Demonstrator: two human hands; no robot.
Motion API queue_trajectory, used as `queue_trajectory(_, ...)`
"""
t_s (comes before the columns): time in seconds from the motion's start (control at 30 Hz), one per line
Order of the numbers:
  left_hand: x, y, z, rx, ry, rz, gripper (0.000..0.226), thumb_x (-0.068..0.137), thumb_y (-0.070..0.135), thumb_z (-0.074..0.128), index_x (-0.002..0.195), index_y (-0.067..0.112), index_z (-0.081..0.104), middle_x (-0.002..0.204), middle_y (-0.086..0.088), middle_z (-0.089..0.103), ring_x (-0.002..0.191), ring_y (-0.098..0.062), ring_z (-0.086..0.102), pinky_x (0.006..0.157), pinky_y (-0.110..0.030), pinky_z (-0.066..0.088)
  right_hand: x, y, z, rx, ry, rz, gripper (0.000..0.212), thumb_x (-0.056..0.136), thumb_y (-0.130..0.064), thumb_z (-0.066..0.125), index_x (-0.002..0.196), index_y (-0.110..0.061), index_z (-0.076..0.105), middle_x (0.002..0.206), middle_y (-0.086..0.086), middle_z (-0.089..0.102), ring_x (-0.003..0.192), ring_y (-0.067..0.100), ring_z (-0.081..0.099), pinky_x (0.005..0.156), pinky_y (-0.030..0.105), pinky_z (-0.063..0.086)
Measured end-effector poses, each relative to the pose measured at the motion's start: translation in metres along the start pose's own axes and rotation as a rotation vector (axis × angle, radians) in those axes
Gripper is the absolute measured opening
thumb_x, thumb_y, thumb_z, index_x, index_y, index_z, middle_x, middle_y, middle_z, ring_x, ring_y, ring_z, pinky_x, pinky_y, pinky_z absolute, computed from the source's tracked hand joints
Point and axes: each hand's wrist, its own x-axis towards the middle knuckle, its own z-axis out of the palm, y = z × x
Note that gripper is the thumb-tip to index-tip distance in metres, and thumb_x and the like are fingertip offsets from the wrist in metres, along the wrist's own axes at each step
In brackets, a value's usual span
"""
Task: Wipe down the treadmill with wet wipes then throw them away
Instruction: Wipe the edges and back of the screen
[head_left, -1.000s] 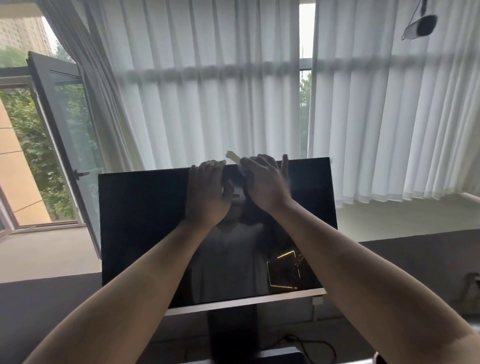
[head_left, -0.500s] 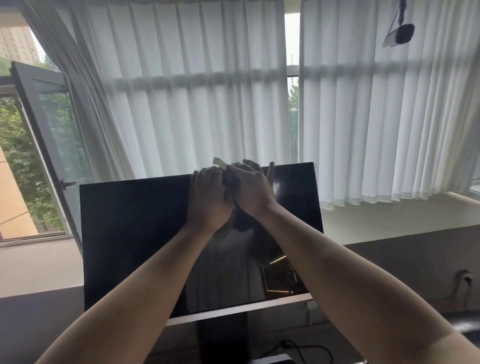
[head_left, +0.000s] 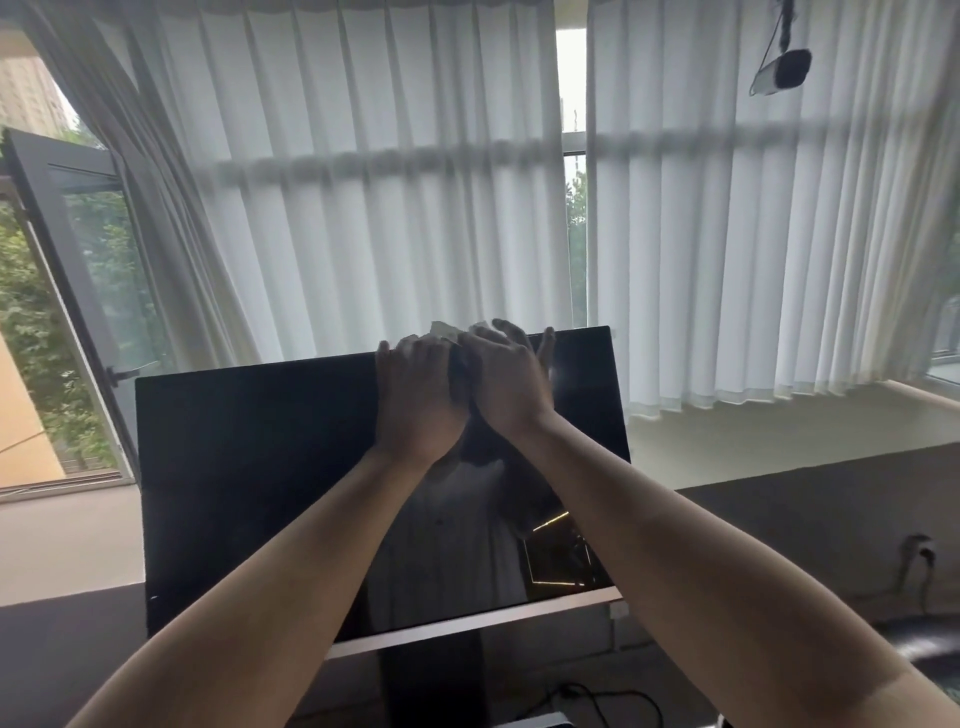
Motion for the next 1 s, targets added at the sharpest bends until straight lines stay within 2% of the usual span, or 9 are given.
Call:
queue_trajectory(0.1,0.000,0.006,0.003,-0.105,0.043,0.006,0.007,0.095,0.018,0.053,0.095,0.013,0.058,0.091,-0.001,0.061,0.091,-0.023,0.056,0.091,-0.039,0.040,-0.002,0.005,-0.004,-0.038,-0.036,-0.078,0.027,0.101,-0.031,0.055,0.125,-0.041,0.060,0.143,-0.018,0.054,0.147,0.015,0.030,0.115,0.065,-0.011)
queue_trajectory(0.27,-0.005,-0.013,0.015,-0.067,-0.048,0.050,0.045,0.092,0.024,0.052,0.135,0.009,0.055,0.132,-0.007,0.060,0.126,-0.027,0.050,0.114,-0.047,0.033,-0.011,0.028,-0.019,-0.044,0.059,0.010,0.022,0.102,-0.027,0.055,0.120,-0.033,0.067,0.144,-0.016,0.054,0.148,0.019,0.029,0.118,0.062,-0.007)
queue_trajectory(0.37,-0.006,-0.009,0.015,-0.072,-0.051,0.022,0.051,0.090,0.023,0.057,0.139,0.009,0.053,0.134,-0.007,0.058,0.130,-0.028,0.048,0.117,-0.048,0.028,-0.013,0.035,-0.016,-0.073,0.116,0.094,0.026,0.099,-0.024,0.058,0.122,-0.034,0.067,0.142,-0.012,0.053,0.146,0.022,0.030,0.119,0.062,-0.003)
queue_trajectory(0.47,-0.004,0.002,0.018,-0.001,-0.044,-0.007,0.050,0.091,0.029,0.050,0.136,0.008,0.056,0.131,-0.011,0.060,0.128,-0.035,0.049,0.112,-0.053,0.031,-0.011,0.032,-0.007,-0.148,0.188,0.038,0.014,0.097,-0.026,0.057,0.106,-0.032,0.067,0.127,-0.007,0.053,0.132,0.025,0.040,0.119,0.055,0.013)
queue_trajectory(0.63,-0.006,0.006,0.026,-0.002,0.002,-0.003,0.042,0.098,0.029,0.051,0.136,0.011,0.057,0.135,-0.002,0.062,0.129,-0.041,0.047,0.107,-0.058,0.033,-0.003,0.023,0.000,-0.110,-0.017,-0.065,0.033,0.102,-0.022,0.043,0.129,-0.027,0.061,0.130,0.002,0.056,0.126,0.028,0.046,0.111,0.050,0.030)
queue_trajectory(0.73,-0.007,0.000,0.023,0.016,-0.010,0.039,0.047,0.095,0.035,0.044,0.134,0.011,0.058,0.135,-0.003,0.061,0.125,-0.037,0.049,0.105,-0.055,0.035,-0.005,0.038,0.001,-0.126,0.164,-0.175,0.015,0.101,-0.033,0.055,0.112,-0.036,0.064,0.111,-0.010,0.056,0.111,0.022,0.048,0.105,0.048,0.036)
queue_trajectory(0.8,-0.007,-0.001,0.021,0.020,-0.012,0.058,0.050,0.093,0.034,0.048,0.137,0.012,0.057,0.137,-0.004,0.059,0.127,-0.035,0.047,0.108,-0.055,0.033,-0.004,0.054,-0.001,-0.093,0.285,-0.139,0.007,0.099,-0.033,0.058,0.093,-0.032,0.060,0.089,-0.014,0.045,0.090,0.020,0.048,0.087,0.043,0.041)
queue_trajectory(0.93,-0.008,0.003,0.023,0.012,-0.026,0.019,0.052,0.091,0.029,0.054,0.141,0.014,0.054,0.138,-0.003,0.058,0.132,-0.036,0.043,0.112,-0.056,0.030,-0.014,0.071,-0.003,-0.172,0.331,0.049,0.007,0.096,-0.031,0.056,0.101,-0.035,0.059,0.102,-0.008,0.053,0.100,0.024,0.048,0.101,0.046,0.039)
queue_trajectory(1.0,-0.006,0.007,0.025,0.028,-0.044,-0.007,0.054,0.090,0.028,0.054,0.141,0.014,0.053,0.139,-0.004,0.057,0.135,-0.039,0.040,0.113,-0.059,0.027,-0.013,0.068,-0.002,-0.182,0.309,0.078,0.009,0.096,-0.028,0.054,0.099,-0.034,0.060,0.099,-0.006,0.053,0.097,0.024,0.047,0.097,0.043,0.039)
